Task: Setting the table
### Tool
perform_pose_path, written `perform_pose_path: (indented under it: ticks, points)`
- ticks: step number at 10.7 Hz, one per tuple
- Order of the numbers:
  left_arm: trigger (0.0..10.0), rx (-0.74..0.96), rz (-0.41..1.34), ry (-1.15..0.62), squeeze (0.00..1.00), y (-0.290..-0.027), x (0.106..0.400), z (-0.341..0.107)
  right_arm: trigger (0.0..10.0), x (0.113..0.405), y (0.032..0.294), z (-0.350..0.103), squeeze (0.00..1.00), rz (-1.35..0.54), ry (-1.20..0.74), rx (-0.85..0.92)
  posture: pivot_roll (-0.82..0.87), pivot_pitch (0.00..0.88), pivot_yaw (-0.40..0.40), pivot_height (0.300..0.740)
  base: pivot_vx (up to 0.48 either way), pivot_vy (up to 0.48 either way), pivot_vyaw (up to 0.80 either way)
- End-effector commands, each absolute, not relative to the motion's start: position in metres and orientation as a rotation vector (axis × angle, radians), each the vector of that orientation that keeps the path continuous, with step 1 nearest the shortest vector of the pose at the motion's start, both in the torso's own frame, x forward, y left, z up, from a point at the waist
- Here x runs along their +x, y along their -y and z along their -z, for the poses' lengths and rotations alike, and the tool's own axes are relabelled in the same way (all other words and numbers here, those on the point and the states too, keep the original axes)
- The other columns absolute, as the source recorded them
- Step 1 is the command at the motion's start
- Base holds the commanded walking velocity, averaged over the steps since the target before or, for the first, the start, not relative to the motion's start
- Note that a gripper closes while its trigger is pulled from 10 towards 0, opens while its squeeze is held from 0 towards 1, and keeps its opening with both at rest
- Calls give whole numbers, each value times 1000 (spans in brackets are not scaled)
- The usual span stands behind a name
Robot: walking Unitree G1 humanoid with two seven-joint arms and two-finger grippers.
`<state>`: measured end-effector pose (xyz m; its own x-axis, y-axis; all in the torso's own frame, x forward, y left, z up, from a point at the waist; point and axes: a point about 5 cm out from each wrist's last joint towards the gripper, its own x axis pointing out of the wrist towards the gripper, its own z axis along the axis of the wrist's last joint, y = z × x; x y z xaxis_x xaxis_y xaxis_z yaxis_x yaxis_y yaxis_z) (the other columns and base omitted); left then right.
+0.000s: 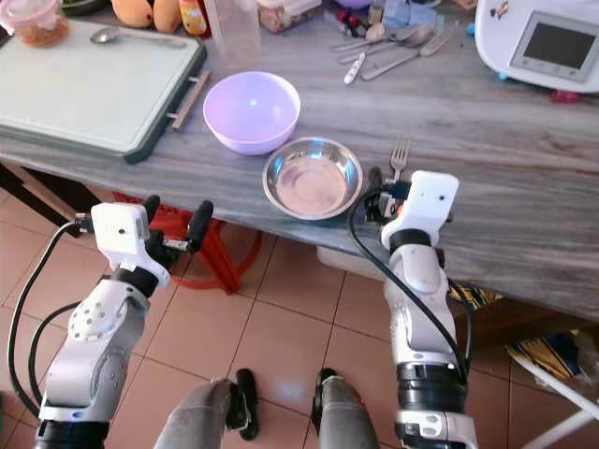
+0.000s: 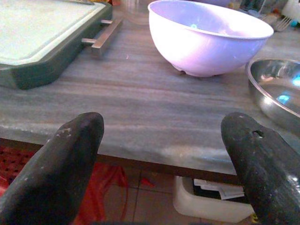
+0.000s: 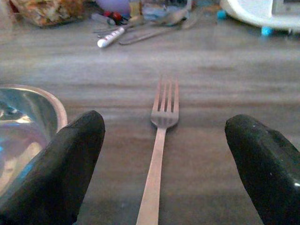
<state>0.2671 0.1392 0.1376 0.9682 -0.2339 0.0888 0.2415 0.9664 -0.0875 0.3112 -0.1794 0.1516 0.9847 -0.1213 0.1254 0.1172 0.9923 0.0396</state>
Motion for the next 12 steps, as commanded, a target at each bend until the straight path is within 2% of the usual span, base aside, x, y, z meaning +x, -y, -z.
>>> perform_pose_path:
  ticks: [1,3,8,12]
  points:
    - [10000,-99,239,69,0,-140,266,-134,10000,307,180,-156,0,112,164,1,-4,214,47,740,0,0,0]
    - [10000,-100,243,71,0,-139,267,-134,10000,306,191,-159,0,174,179,-29,-7,212,46,740,0,0,0]
    - [10000,-88,248,65,0,-143,265,-136,10000,311,227,-147,0,358,67,-93,13,242,69,740,0,0,0]
    - [10000,-79,251,55,0,-144,261,-137,10000,328,234,-147,0,336,-4,-87,28,255,73,740,0,0,0]
